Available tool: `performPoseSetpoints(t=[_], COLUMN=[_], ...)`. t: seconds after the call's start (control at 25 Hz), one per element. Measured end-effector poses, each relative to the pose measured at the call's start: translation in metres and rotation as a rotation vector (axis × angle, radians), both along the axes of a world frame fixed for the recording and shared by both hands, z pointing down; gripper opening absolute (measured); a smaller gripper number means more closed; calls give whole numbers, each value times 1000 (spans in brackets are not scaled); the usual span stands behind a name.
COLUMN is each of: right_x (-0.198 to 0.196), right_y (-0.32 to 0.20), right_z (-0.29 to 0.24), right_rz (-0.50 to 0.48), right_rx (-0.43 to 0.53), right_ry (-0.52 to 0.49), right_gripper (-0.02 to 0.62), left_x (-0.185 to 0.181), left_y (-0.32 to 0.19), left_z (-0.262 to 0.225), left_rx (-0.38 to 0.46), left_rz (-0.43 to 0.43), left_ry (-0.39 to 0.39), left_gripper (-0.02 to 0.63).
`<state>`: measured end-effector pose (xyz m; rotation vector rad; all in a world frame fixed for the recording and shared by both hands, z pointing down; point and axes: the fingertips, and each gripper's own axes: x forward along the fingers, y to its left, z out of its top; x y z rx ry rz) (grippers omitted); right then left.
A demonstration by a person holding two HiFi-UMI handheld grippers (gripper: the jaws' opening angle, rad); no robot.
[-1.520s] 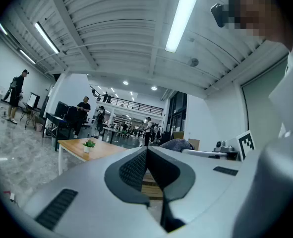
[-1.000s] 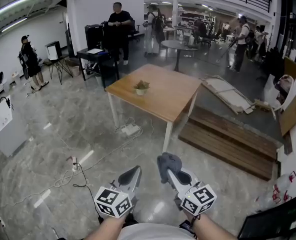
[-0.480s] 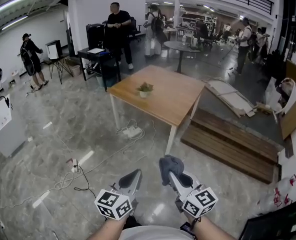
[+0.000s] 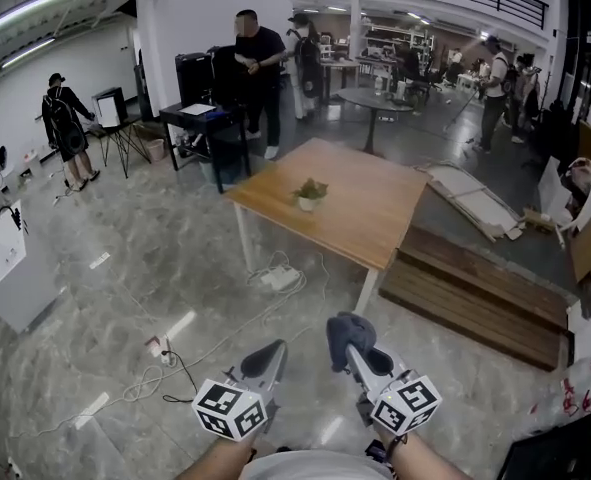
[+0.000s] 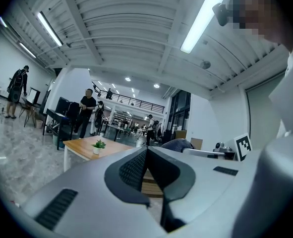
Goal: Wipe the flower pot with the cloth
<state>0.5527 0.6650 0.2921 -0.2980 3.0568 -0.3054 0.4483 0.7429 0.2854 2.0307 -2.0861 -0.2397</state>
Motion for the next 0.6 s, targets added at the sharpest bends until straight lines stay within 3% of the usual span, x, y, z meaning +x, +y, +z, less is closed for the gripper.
performPoseSetpoints(t=[0.32,0.6], right_x=[-71,-123], right_y=[-25,-102], right_z=[7,24], right_rz=[17,24], right_rx=[-15,-16], right_ry=[16,20], right_gripper=[35,35], left_x=[-76,-133], left_y=[-18,-86], left_z=[5,26], left_rx=[-20,-43], left_rz=[7,-6], left_ry=[6,12], left_gripper=[6,6])
